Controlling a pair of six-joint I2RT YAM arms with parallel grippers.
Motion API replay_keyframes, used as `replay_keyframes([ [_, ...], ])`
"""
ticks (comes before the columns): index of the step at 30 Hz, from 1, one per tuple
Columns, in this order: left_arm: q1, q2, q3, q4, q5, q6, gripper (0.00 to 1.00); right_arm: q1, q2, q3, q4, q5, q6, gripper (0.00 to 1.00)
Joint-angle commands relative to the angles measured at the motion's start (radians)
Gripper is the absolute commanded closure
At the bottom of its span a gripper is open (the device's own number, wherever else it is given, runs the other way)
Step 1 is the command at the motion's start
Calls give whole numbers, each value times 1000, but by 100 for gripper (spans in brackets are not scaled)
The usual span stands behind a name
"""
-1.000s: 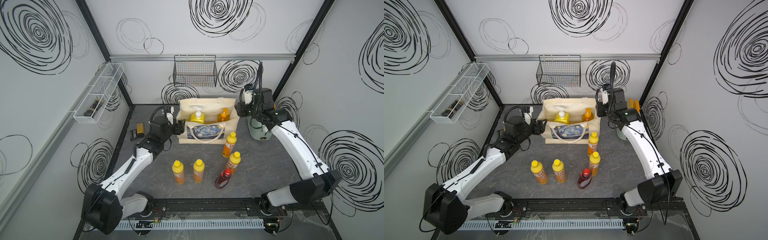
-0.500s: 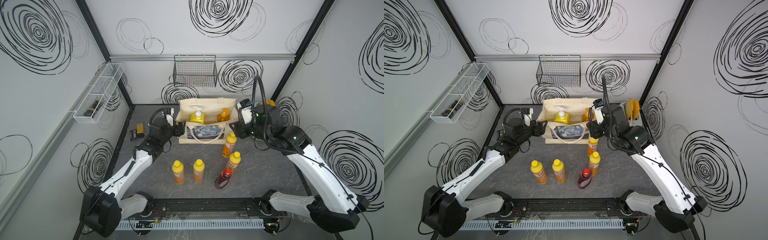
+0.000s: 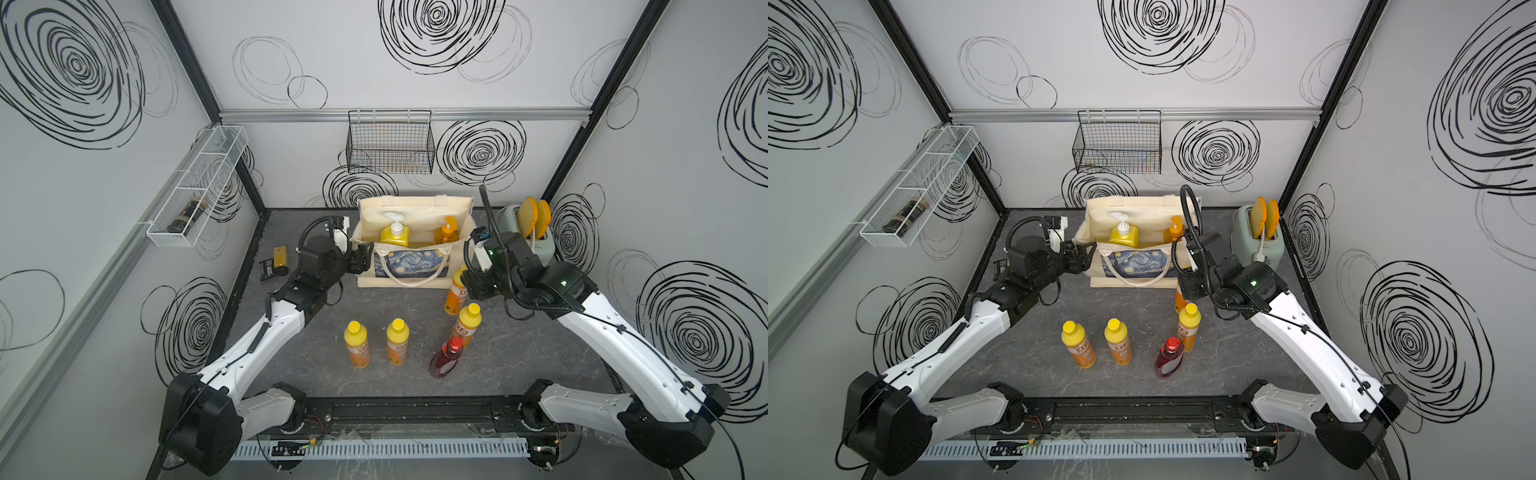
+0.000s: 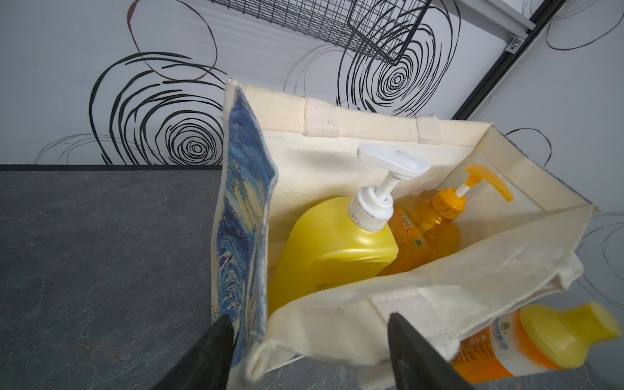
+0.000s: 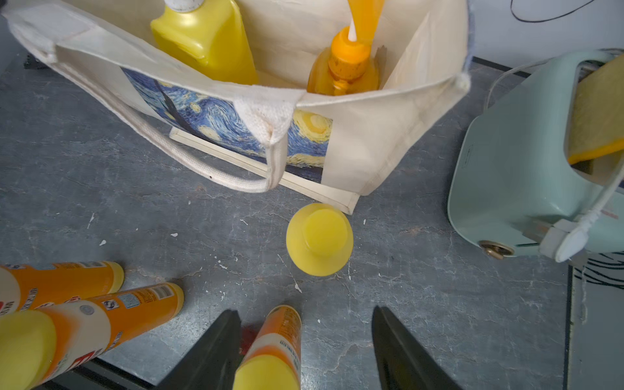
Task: Pack dish soap into the shopping bag
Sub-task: Pick up the bottle of dish soap at the center of the board.
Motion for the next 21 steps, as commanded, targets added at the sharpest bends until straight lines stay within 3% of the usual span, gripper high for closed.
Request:
replay_keyframes([
  [1,-5,-18,-9,45,16,3,26,-18,20,-27,64,20,18,34],
  [11,-5,-21,-14,52,19,0,26,-107,42,-110,206,-15,-6,40],
  [21,-4,-25,-16,52,16,-2,26,-112,87,-113,272,-75,-25,48],
])
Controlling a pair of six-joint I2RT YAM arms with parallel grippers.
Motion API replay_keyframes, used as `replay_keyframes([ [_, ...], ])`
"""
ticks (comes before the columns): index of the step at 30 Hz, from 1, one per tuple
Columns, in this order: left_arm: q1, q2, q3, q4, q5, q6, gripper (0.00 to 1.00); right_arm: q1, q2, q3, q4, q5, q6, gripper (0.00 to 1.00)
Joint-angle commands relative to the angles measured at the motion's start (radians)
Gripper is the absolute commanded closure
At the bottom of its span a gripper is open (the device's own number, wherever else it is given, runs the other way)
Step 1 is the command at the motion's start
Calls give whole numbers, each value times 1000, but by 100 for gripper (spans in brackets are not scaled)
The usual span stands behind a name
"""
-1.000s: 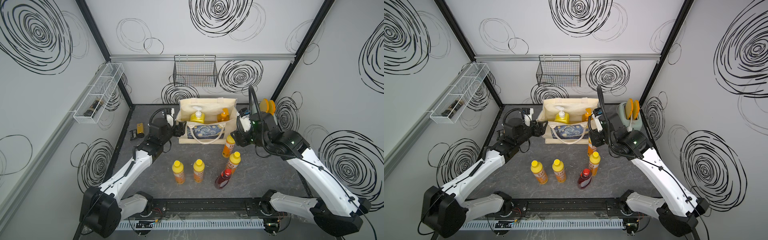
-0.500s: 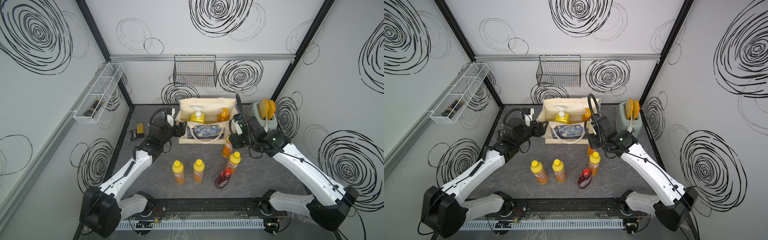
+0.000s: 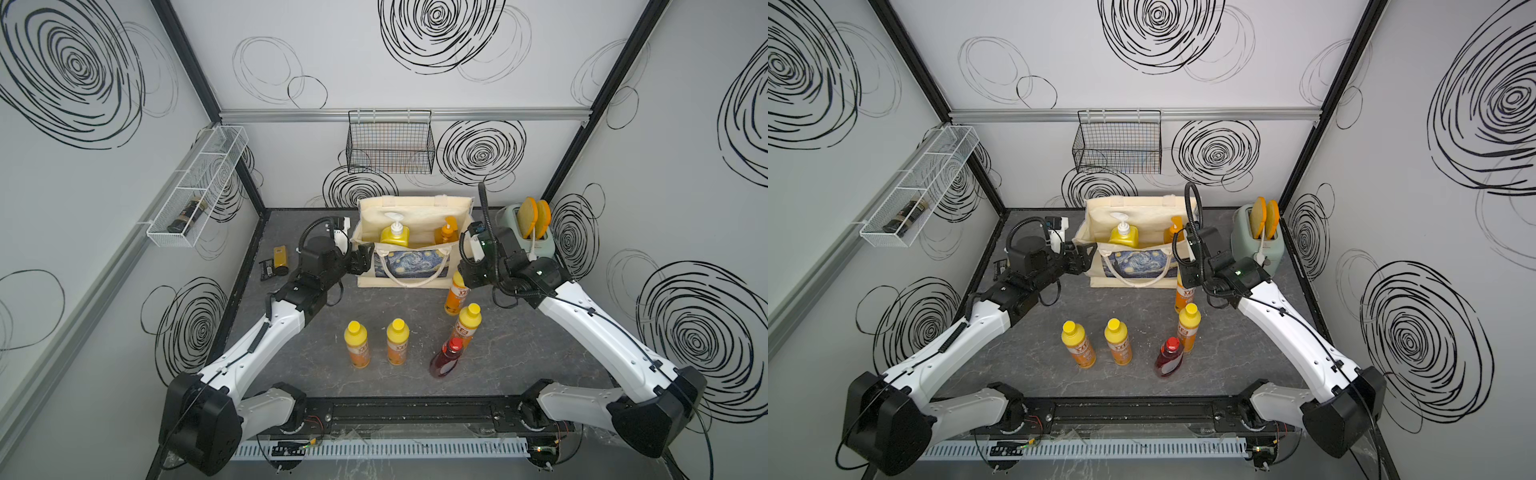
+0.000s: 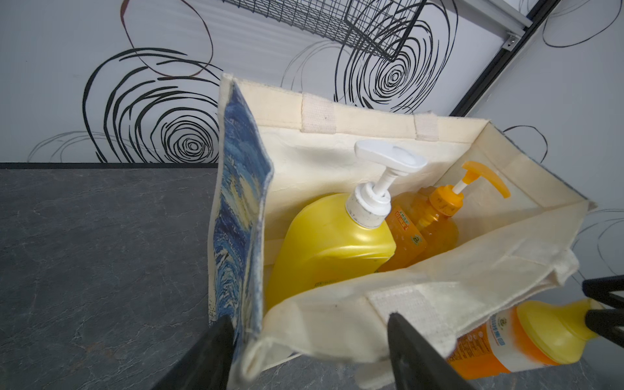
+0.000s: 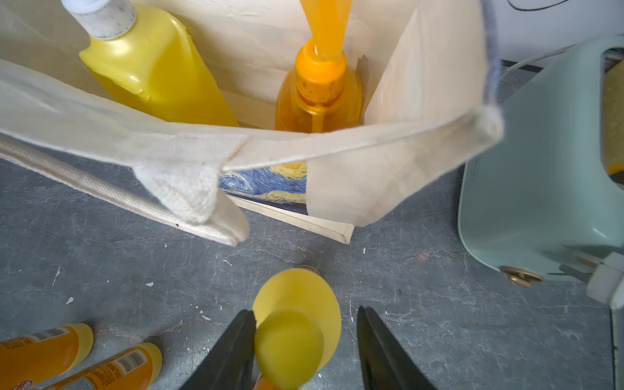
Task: Pack dish soap into the shopping bag
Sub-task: Pick up the bottle of dish soap at the center of the board.
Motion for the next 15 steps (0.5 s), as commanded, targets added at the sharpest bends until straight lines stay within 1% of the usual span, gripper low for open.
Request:
replay_keyframes([
  [1,-4,-25,-12,53,5,-2,25,1,16,-6,40,-14,-9,49],
  [7,-4,-22,-12,55,8,-2,26,1,30,-19,33,14,-11,50],
  [15,-4,-22,-12,55,8,-1,26,3,38,-37,29,19,-11,51],
])
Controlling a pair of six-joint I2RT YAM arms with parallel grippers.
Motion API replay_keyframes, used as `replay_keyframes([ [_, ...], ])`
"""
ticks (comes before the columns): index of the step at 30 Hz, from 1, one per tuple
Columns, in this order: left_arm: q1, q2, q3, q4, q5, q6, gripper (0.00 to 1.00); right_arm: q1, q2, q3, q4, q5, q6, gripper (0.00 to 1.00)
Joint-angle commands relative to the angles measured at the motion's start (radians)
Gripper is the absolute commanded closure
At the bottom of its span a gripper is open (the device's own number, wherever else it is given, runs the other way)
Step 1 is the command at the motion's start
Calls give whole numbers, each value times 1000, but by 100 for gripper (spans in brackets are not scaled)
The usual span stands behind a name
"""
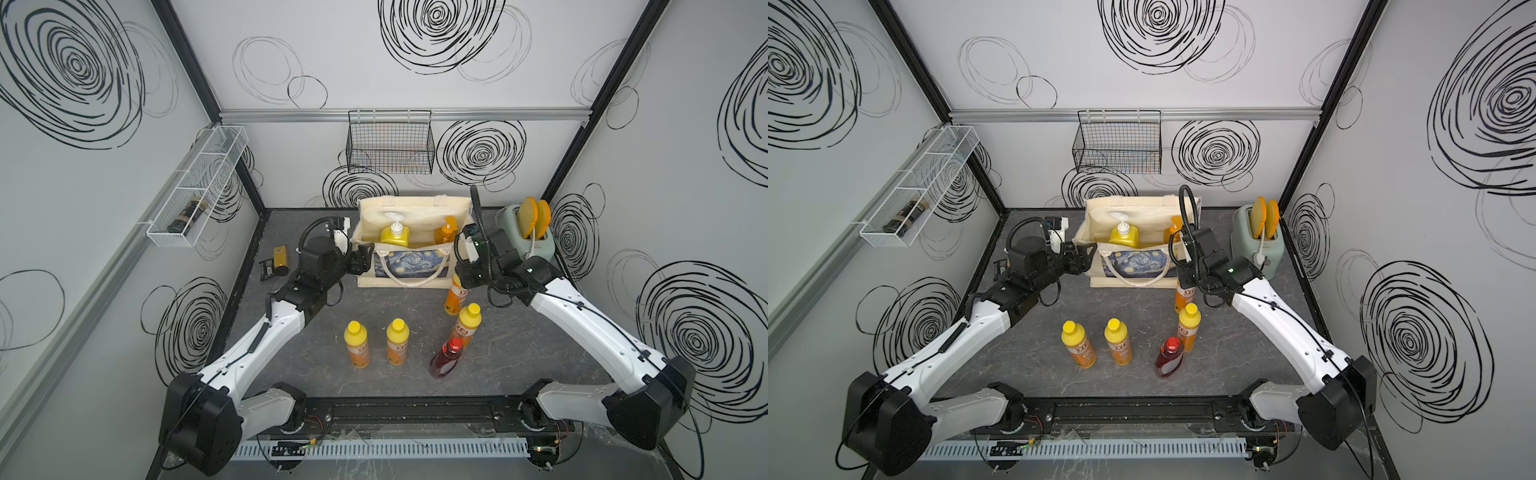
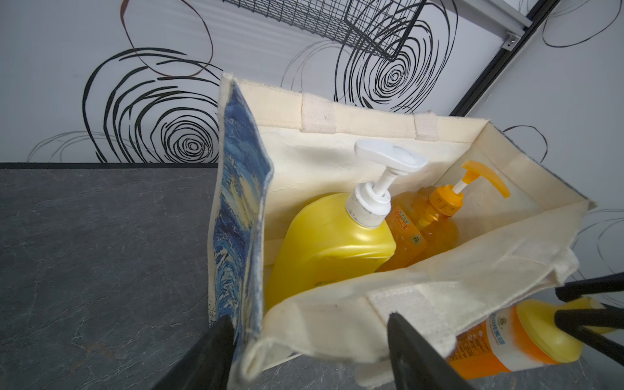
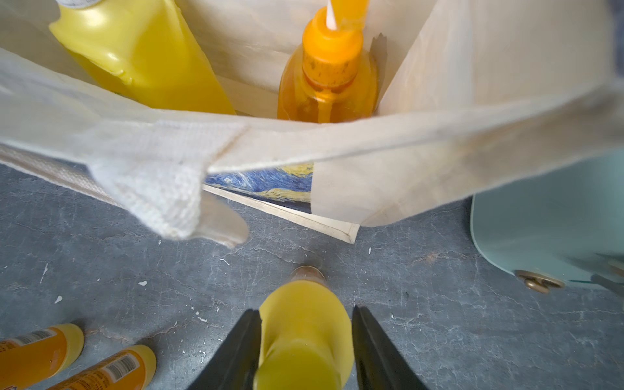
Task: Pack dish soap into the shopping bag
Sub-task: Pick up the bottle of dish soap at the center of the board.
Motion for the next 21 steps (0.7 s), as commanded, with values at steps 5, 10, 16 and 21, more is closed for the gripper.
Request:
replay_keyframes([
  [5,-5,-22,-11,53,8,-2,26,5,4,-7,4,18,-4,67],
  [10,-5,-21,-10,53,8,-1,26,27,1,18,-21,43,-2,82],
  [16,-6,-14,-9,58,10,-1,26,84,-5,105,-61,89,-11,91],
  [21,-5,-16,-9,54,9,1,26,141,7,217,-121,120,-14,94],
])
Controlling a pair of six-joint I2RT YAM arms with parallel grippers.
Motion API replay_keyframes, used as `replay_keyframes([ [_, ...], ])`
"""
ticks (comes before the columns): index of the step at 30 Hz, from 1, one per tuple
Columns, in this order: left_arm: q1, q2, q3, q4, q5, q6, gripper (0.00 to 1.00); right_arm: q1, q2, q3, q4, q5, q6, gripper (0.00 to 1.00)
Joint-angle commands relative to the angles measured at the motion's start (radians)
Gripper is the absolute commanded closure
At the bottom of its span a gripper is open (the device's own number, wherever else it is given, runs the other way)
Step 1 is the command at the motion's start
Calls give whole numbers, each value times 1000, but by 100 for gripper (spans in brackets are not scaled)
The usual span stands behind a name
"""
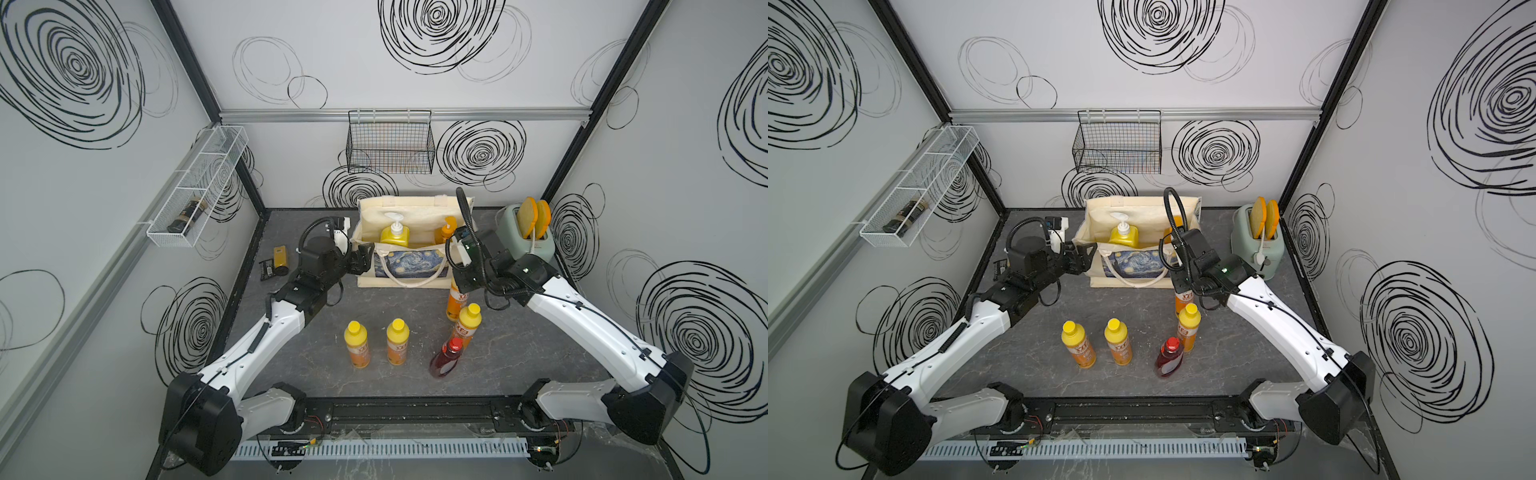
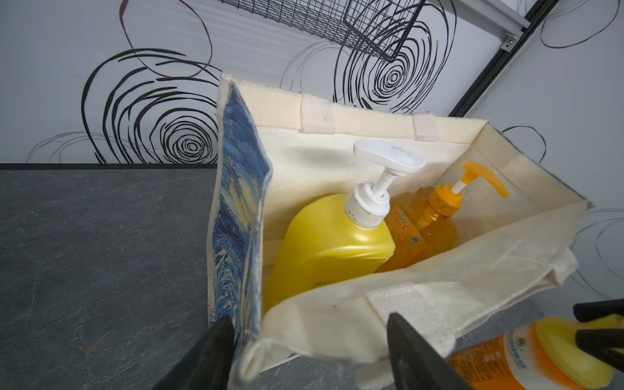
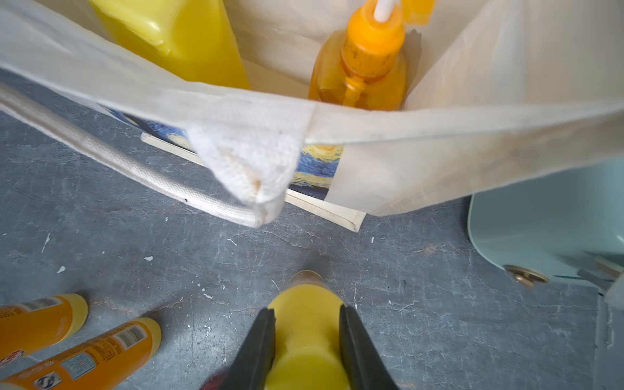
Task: Pack dish soap into the shopping bag
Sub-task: Pick up the bottle of dish soap at the center of the board.
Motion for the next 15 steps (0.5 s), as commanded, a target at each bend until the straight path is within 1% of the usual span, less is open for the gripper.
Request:
replay_keyframes([
  [1,-6,-16,-9,50,7,0,26,44,-12,125,-6,57,-9,95],
  [4,-6,-12,-9,51,7,1,26,90,-4,192,-42,61,-3,96],
  [10,-6,5,-9,57,11,2,26,174,22,352,-96,23,1,97],
  [15,-9,21,-2,53,16,8,26,211,58,506,-127,6,-28,97],
])
